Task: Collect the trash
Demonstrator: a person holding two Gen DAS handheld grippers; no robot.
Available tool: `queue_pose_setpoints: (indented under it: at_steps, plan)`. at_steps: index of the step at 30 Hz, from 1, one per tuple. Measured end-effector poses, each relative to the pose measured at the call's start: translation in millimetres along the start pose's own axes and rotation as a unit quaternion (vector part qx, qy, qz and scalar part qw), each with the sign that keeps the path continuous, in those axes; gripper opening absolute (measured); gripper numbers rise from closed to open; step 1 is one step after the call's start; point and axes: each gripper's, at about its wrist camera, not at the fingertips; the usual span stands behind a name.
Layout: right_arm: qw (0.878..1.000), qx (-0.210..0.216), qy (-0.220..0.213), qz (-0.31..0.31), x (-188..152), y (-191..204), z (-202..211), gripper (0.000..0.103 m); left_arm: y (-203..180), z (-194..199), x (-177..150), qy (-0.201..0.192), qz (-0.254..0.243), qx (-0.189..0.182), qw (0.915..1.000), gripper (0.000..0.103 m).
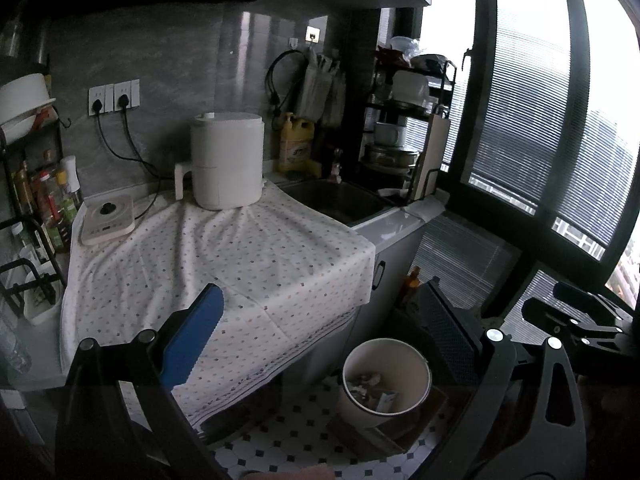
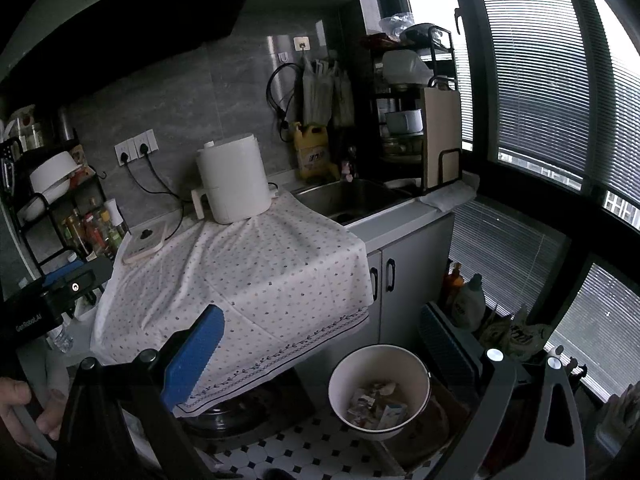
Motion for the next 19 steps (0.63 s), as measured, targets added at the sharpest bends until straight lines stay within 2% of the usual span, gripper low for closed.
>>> queue_pose_setpoints:
  at_steps: [9, 19]
  plan:
    - [1.000, -0.004, 0.002, -0.008, -5.4, 4.0, -4.4, 0.095, 6.3, -5.1, -10.0, 0.007, -0.001, 0.006, 1.0000, 0.097]
    - [1.000, -0.005, 0.008, -0.022, -10.6, 2.5, -10.1, 0.095, 2.7, -13.7, -7.2, 0.022, -0.010, 0.000, 0.9997, 0.097]
Point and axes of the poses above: each gripper's, at about its wrist camera, not at the fingertips, and z roughly against the way its jaws point, y to its left, x to its top, and after that the axes turned 7 degrees about x, right-handed
